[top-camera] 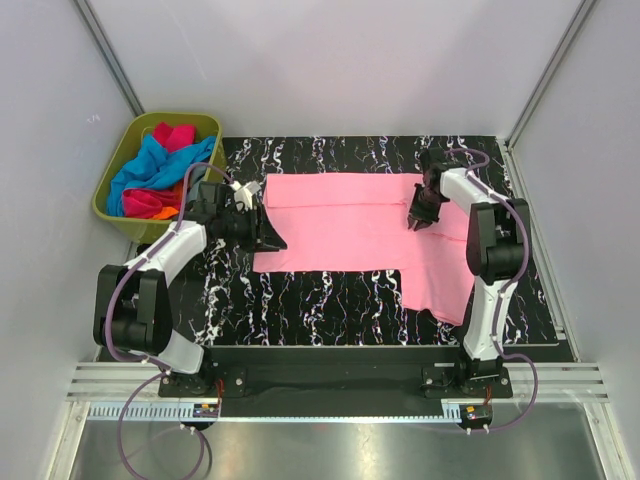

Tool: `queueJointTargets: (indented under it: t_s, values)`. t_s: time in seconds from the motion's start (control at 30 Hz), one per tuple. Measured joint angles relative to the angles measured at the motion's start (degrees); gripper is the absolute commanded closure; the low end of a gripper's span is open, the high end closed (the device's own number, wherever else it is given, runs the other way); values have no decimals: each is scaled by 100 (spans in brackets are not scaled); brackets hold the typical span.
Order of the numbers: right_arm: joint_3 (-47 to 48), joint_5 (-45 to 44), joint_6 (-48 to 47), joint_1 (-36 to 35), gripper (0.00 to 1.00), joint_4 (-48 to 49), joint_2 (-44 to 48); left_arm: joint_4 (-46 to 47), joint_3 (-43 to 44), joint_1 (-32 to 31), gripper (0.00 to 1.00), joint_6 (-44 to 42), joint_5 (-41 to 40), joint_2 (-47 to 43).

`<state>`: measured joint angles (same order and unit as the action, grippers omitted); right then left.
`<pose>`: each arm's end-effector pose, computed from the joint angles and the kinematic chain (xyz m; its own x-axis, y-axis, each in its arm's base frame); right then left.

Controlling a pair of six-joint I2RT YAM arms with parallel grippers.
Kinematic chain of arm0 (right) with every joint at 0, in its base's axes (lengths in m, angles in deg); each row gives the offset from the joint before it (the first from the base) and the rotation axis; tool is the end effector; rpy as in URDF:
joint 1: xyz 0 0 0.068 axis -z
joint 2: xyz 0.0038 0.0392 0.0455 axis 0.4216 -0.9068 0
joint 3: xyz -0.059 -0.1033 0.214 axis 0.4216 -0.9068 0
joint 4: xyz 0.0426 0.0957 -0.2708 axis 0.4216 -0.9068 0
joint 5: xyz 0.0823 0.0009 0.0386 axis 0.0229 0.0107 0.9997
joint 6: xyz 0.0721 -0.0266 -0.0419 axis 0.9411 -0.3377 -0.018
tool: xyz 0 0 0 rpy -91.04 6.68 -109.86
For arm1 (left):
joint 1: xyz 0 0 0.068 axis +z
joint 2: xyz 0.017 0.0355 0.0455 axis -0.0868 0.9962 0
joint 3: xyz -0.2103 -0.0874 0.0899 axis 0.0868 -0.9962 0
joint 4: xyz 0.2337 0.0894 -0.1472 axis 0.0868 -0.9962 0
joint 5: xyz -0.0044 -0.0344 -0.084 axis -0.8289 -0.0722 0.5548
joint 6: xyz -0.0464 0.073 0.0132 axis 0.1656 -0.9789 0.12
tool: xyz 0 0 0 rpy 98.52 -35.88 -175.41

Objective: Fold and stack the t-shirts
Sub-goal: Fold the tshirt

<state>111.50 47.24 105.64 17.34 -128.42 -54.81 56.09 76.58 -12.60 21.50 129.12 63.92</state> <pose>0.4480 0.0634 0.0884 -0.9286 0.2754 -0.2486 0.2428 0.9577 0.1541 0.3343 -0.1023 0.1535 -0.9340 -0.1005 -0.3430 0.2123 0.6159 -0.7586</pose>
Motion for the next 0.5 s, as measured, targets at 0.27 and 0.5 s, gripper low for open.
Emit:
queueJointTargets:
  t_s: [0.27, 0.5]
  values:
    - [-59, -262, -155, 295, 73, -94, 402, 0, 0, 17, 53, -2, 61, -2]
    - [-382, -365, -275, 612, 72, -92, 365, 0, -155, 28, 52, 2, 33, -205]
